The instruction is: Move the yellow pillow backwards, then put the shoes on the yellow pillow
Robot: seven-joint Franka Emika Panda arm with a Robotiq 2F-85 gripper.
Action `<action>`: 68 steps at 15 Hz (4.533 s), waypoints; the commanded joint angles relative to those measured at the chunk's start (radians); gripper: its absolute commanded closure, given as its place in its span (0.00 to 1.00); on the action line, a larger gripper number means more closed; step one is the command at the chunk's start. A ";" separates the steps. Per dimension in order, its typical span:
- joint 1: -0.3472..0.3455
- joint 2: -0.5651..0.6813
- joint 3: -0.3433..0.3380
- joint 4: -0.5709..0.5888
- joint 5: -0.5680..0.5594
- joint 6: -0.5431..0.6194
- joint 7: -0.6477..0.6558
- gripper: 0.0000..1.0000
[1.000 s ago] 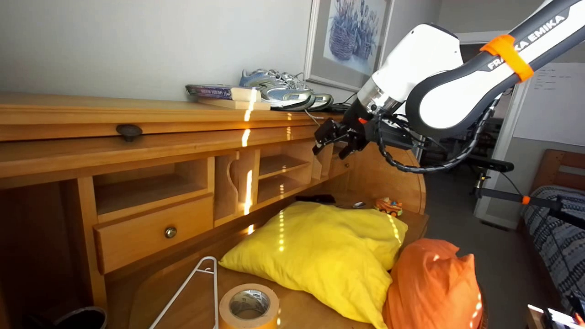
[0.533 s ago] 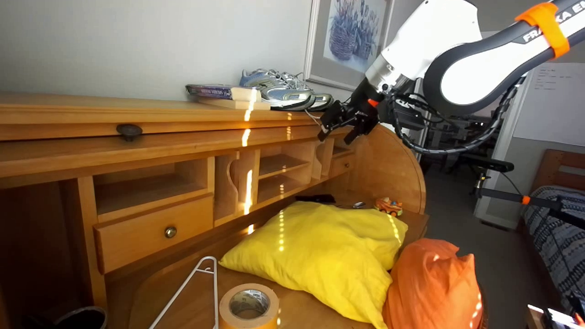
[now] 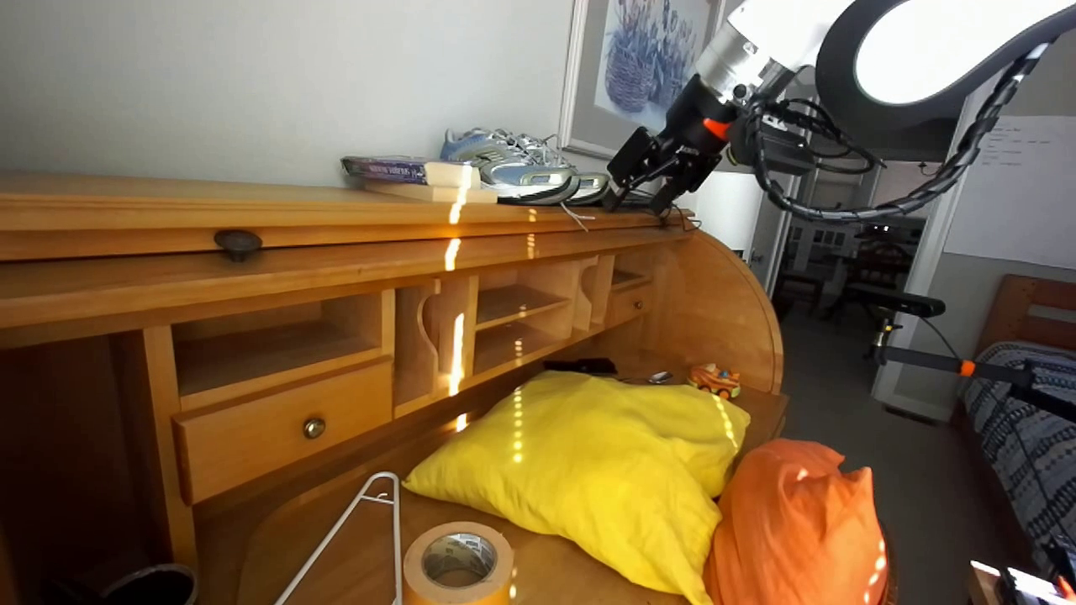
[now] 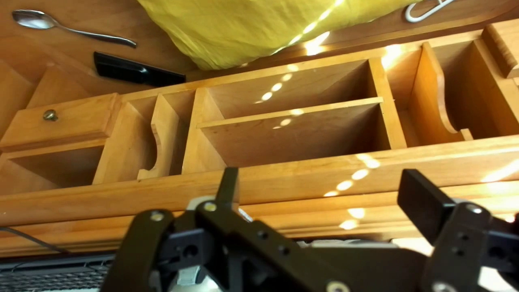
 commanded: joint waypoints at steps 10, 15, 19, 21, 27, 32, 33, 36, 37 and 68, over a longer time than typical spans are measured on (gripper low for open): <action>-0.089 0.024 0.068 0.200 0.072 -0.205 -0.249 0.00; -0.084 0.085 0.041 0.267 0.115 -0.191 -0.343 0.00; -0.072 0.147 0.027 0.320 0.157 -0.175 -0.411 0.00; -0.065 0.179 0.023 0.340 0.183 -0.161 -0.451 0.00; -0.048 0.248 0.022 0.381 0.267 -0.085 -0.559 0.60; -0.039 0.278 0.017 0.373 0.358 0.008 -0.658 0.97; -0.040 0.282 0.015 0.373 0.373 0.005 -0.674 1.00; -0.047 0.284 0.011 0.379 0.394 -0.037 -0.686 1.00; -0.052 0.285 0.010 0.382 0.378 -0.054 -0.669 1.00; -0.008 0.162 0.054 0.353 0.306 -0.116 -0.622 1.00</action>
